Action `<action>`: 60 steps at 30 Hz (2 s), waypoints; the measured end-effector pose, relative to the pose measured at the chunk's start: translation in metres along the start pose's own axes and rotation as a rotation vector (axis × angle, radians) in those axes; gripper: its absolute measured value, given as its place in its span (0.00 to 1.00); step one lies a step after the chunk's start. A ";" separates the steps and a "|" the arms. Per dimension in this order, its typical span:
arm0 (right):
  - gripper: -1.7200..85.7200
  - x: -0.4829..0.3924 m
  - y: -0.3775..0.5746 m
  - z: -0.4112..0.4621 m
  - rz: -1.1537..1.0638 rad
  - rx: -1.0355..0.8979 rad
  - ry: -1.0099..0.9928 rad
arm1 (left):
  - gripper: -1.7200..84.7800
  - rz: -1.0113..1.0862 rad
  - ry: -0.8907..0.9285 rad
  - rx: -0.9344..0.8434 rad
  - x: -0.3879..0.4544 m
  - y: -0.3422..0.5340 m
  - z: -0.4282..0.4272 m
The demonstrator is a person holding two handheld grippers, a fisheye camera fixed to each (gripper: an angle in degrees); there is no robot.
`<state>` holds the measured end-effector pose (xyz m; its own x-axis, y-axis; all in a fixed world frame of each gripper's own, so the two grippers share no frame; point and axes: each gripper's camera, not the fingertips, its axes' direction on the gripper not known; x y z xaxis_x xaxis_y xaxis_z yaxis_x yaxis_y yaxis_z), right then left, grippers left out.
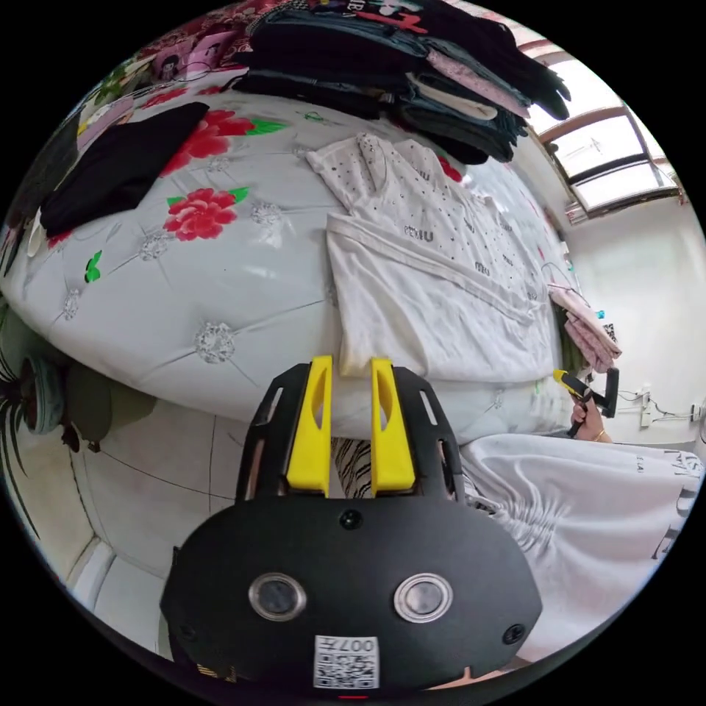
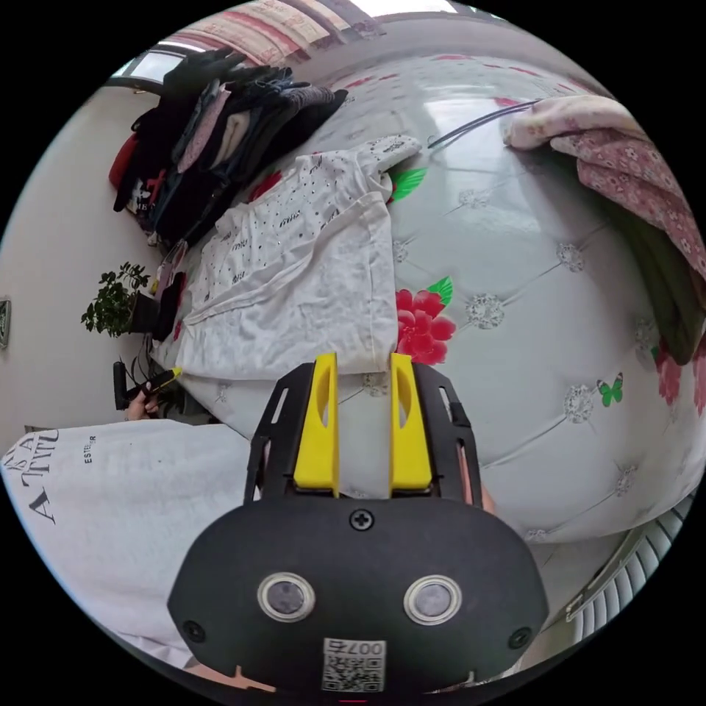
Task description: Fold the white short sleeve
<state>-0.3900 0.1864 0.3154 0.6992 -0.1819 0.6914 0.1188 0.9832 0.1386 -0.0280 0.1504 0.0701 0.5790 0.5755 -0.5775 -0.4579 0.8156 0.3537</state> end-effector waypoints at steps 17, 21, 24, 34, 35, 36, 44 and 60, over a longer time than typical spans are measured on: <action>0.02 -0.076 -0.150 -0.225 -0.228 0.416 -0.273 | 0.01 0.118 0.391 0.368 -0.010 -0.185 -0.244; 0.02 -0.117 -0.137 -0.285 -0.381 0.540 -0.238 | 0.01 0.271 0.320 0.510 0.024 -0.187 -0.338; 0.02 -0.134 -0.101 -0.299 -0.524 0.550 -0.149 | 0.01 0.344 0.277 0.541 0.027 -0.157 -0.356; 0.02 -0.072 0.015 -0.098 -0.366 0.053 0.099 | 0.01 0.044 0.207 0.117 -0.077 -0.032 -0.129; 0.02 -0.063 0.030 -0.072 -0.323 -0.011 0.103 | 0.01 -0.012 0.185 0.039 -0.090 -0.012 -0.094; 0.02 -0.059 0.037 -0.061 -0.302 -0.040 0.103 | 0.01 -0.059 0.163 -0.030 -0.101 0.007 -0.067; 0.02 -0.035 0.066 -0.055 -0.131 -0.131 0.165 | 0.03 -0.135 0.185 0.011 -0.151 0.057 -0.066; 0.02 -0.165 -0.026 0.024 -0.462 -0.253 0.272 | 0.14 -0.217 -0.001 0.123 -0.226 -0.143 -0.054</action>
<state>-0.5255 0.1908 0.2143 0.6867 -0.6143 0.3886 0.5947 0.7822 0.1858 -0.1295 -0.0994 0.1107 0.6552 0.3862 -0.6493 -0.2372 0.9211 0.3086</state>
